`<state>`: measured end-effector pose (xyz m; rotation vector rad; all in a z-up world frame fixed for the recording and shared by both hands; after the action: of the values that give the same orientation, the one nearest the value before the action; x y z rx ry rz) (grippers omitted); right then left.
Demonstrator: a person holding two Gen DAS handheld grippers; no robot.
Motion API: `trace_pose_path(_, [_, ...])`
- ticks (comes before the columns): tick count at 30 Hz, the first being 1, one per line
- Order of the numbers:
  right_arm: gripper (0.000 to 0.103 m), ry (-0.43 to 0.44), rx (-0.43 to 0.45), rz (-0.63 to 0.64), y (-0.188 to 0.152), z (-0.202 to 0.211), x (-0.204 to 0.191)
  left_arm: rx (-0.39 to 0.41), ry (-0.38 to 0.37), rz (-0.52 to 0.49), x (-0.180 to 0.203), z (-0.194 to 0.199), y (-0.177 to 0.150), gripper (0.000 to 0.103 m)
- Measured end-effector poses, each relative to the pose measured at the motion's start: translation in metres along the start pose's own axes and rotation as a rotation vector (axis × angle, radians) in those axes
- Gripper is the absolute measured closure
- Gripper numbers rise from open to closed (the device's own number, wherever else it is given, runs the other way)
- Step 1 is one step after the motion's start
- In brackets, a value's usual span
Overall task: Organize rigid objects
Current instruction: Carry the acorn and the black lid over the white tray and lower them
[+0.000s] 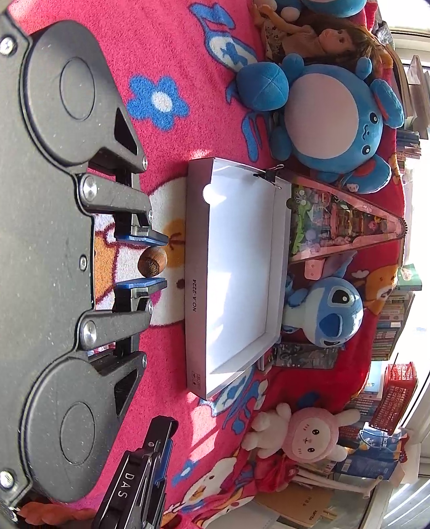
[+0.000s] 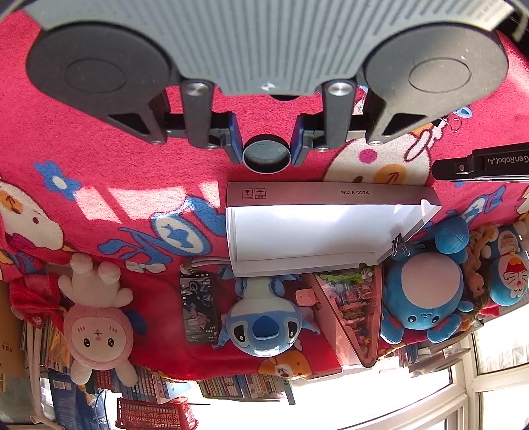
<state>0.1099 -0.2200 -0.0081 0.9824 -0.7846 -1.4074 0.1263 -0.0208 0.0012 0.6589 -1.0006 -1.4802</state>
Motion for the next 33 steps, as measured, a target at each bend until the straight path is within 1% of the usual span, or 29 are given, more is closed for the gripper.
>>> trace_pose_path(5, [0.066, 0.001, -0.009, -0.007, 0.006, -0.012, -0.001, 0.003, -0.008, -0.008, 0.000, -0.011, 0.008, 0.084])
trace_pose_path(12, [0.066, 0.011, -0.032, -0.022, 0.022, -0.033, 0.000, 0.019, -0.004, -0.010, -0.003, -0.030, 0.034, 0.084])
trace_pose_path(16, [0.066, 0.014, -0.059, -0.033, 0.032, -0.050, 0.003, -0.008, -0.010, -0.002, -0.005, -0.046, 0.045, 0.084])
trace_pose_path(21, [0.066, 0.020, -0.105, -0.053, 0.043, -0.075, 0.006, -0.048, -0.018, 0.052, -0.013, -0.073, 0.058, 0.084])
trace_pose_path(25, [0.066, 0.018, -0.141, -0.043, 0.049, -0.097, 0.005, -0.082, -0.016, 0.072, -0.015, -0.095, 0.062, 0.084])
trace_pose_path(30, [0.066, 0.013, -0.200, -0.037, 0.054, -0.127, 0.004, -0.118, 0.012, 0.061, -0.015, -0.123, 0.065, 0.084])
trace_pose_path(33, [0.066, 0.009, -0.251, -0.045, 0.055, -0.144, 0.004, -0.162, 0.045, 0.055, -0.018, -0.144, 0.066, 0.084])
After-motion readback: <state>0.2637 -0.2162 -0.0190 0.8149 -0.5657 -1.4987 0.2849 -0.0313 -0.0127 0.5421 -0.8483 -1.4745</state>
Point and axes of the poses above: each gripper's, at about its wrist camera, not at the fingertips, and z roughly against the way its jaws point, x to its right, y to its top, the point moved 9 cm from there along -z, roughly the way its jaws point, and after that the axes turned 10 degrees about x, right-handed, at the moved point
